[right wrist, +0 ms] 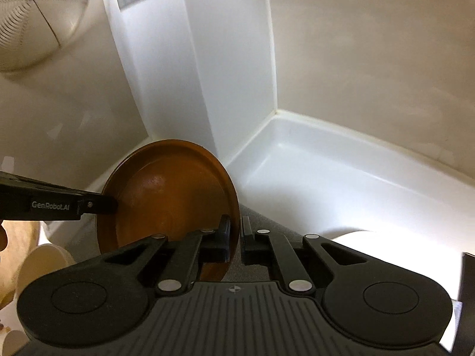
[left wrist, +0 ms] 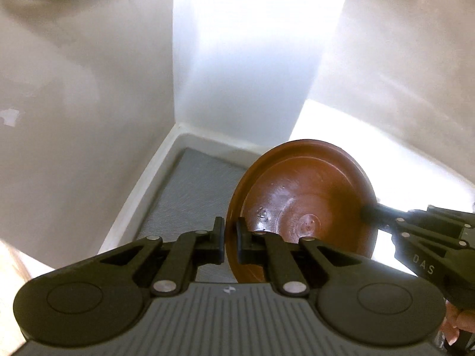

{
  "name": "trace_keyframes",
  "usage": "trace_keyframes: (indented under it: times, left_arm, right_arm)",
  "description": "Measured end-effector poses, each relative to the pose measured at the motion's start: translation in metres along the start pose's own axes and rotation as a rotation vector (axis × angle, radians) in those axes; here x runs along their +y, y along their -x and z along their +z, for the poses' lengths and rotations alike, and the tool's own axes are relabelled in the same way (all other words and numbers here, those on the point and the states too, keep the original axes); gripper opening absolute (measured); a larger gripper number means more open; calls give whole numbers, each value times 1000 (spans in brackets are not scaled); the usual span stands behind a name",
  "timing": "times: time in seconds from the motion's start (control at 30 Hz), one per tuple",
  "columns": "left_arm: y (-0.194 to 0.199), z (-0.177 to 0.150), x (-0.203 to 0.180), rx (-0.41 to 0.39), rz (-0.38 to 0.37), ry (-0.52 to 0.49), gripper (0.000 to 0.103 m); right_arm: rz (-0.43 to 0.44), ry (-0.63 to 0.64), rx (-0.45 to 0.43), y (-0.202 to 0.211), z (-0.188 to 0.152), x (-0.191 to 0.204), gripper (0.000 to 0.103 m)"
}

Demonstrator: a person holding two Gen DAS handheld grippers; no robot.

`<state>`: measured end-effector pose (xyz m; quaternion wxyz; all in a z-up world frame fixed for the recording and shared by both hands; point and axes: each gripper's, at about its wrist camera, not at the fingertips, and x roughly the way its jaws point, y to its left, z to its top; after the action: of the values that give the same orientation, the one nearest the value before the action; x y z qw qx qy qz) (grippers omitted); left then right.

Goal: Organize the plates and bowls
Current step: 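Close the left tool on the terracotta saucer's rim while the right tool grips its other rim, then carry the terracotta saucer with both tools and set it on the stacked plates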

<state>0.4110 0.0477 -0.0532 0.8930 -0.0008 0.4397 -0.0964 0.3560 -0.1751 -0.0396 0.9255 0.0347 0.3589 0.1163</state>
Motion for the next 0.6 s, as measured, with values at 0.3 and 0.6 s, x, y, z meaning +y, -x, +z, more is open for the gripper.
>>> trace_keyframes:
  times: [0.3, 0.6]
  left_arm:
    - [40, -16, -28, -28, -75, -57, 8]
    - [50, -31, -92, 4, -154, -170, 8]
  right_arm:
    - [-27, -25, -48, 68, -18, -12, 7]
    - [-96, -113, -65, 110, -52, -47, 7]
